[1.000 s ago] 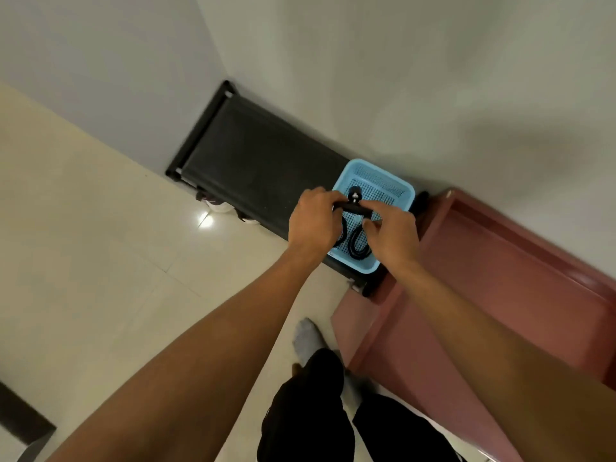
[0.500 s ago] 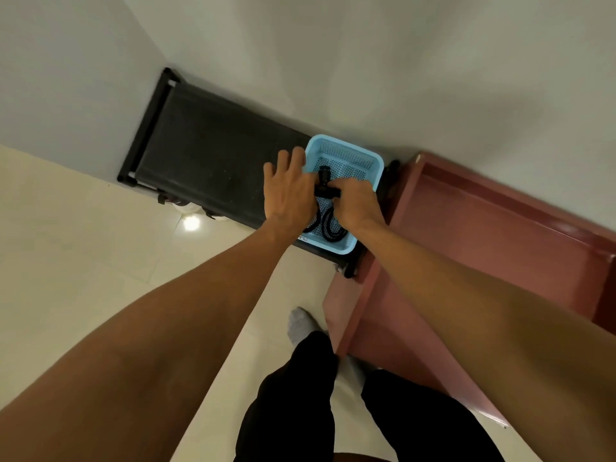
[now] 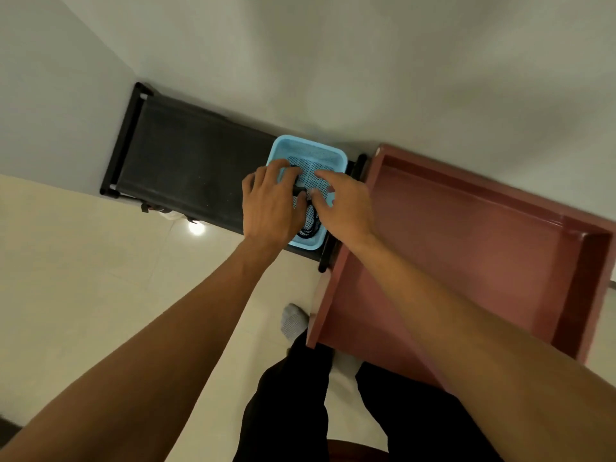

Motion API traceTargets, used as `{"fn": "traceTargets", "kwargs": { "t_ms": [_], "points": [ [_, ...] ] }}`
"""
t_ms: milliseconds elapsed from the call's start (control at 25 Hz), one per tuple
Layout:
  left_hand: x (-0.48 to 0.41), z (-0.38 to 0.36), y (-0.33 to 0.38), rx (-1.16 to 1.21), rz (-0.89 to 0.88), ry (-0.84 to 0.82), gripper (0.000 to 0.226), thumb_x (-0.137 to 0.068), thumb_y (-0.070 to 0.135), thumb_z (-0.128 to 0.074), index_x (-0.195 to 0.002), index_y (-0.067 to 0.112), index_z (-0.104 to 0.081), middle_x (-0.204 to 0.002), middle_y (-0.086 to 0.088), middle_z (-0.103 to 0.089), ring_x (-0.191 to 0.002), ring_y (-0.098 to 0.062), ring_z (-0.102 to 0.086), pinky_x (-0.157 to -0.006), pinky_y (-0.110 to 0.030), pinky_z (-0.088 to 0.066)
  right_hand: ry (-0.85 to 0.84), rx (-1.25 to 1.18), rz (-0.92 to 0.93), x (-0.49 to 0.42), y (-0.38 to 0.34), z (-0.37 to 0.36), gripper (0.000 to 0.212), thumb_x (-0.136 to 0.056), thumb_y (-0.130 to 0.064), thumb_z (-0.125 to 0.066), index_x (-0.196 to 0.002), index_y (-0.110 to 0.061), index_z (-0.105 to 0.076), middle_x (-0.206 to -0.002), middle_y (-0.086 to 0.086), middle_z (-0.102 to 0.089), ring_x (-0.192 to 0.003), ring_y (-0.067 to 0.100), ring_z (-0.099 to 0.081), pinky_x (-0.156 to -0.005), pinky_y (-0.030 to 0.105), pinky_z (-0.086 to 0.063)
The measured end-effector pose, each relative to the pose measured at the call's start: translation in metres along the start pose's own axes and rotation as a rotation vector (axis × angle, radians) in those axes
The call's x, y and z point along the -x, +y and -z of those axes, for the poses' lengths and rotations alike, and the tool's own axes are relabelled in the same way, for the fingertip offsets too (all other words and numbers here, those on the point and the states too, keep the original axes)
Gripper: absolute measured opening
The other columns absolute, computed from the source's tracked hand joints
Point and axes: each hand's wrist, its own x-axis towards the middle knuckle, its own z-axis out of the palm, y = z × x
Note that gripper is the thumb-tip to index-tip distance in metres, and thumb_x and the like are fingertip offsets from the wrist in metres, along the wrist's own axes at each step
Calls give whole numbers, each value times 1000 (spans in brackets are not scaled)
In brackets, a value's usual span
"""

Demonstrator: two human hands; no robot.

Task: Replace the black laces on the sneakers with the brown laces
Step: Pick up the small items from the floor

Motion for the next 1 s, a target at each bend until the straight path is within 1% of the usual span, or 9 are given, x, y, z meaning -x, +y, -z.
{"fn": "traceTargets", "kwargs": {
  "t_ms": [120,160,240,320,400,480,600,840,1000],
  "points": [
    [18,29,41,157,-70,4,51,-96,37,-69,-140,15,-58,-145,-9,-56,-128,-32,-58,-106,-51,-50,100,-47,50,35,2,46,45,-100,-35,-68,-141,-17,-65,-143,0,-65,-131,17,-60,-113,36,-49],
    [23,41,59,214,-95,-3,53,-98,39,-67,-144,17,-54,-148,-8,-54,-129,-31,-56,-106,-51,-50,127,-45,53,50,1,65,48,-101,-39,-67,-144,-19,-62,-150,0,-59,-138,17,-53,-117,32,-42],
    [39,65,101,298,-150,-12,53,-102,39,-62,-150,22,-47,-153,-5,-50,-136,-29,-52,-111,-49,-46,189,-57,64,83,-2,106,55,-102,-45,-63,-151,-23,-55,-162,-3,-45,-149,15,-39,-120,24,-31],
    [58,91,151,344,-228,-44,55,-103,36,-58,-155,24,-43,-160,0,-44,-145,-22,-44,-117,-44,-40,240,-63,55,123,1,154,61,-103,-50,-61,-156,-24,-47,-170,-6,-30,-154,12,-29,-122,27,-30],
    [80,119,198,372,-286,-115,62,-101,36,-61,-158,24,-40,-164,6,-37,-150,-16,-37,-120,-40,-36,284,-42,4,166,6,204,65,-103,-51,-60,-160,-26,-41,-172,-10,-22,-156,10,-21,-124,38,-33],
    [102,149,237,398,-349,-187,70,-98,34,-69,-160,25,-38,-166,9,-34,-152,-15,-34,-120,-46,-37,336,-42,-70,210,4,251,67,-103,-51,-61,-161,-26,-38,-172,-12,-20,-158,10,-19,-122,48,-38],
    [123,193,295,380,-463,-248,72,-96,41,-67,-160,28,-37,-167,13,-31,-153,-15,-33,-117,-53,-39,437,-41,-148,269,-9,317,68,-102,-50,-63,-161,-28,-38,-172,-14,-21,-158,12,-20,-117,52,-43],
    [137,243,407,358,-798,-350,67,-97,46,-55,-159,27,-39,-167,10,-32,-154,-14,-30,-119,-51,-36,669,-22,-317,341,-18,384,66,-103,-52,-61,-160,-31,-37,-171,-15,-22,-157,13,-22,-119,53,-40],
    [151,269,457,303,-922,-457,68,-98,60,-43,-159,30,-38,-167,11,-30,-155,-13,-27,-120,-52,-34,808,-12,-456,382,-20,405,67,-102,-58,-56,-159,-30,-39,-171,-12,-24,-156,13,-23,-123,47,-34]
  ]
}}
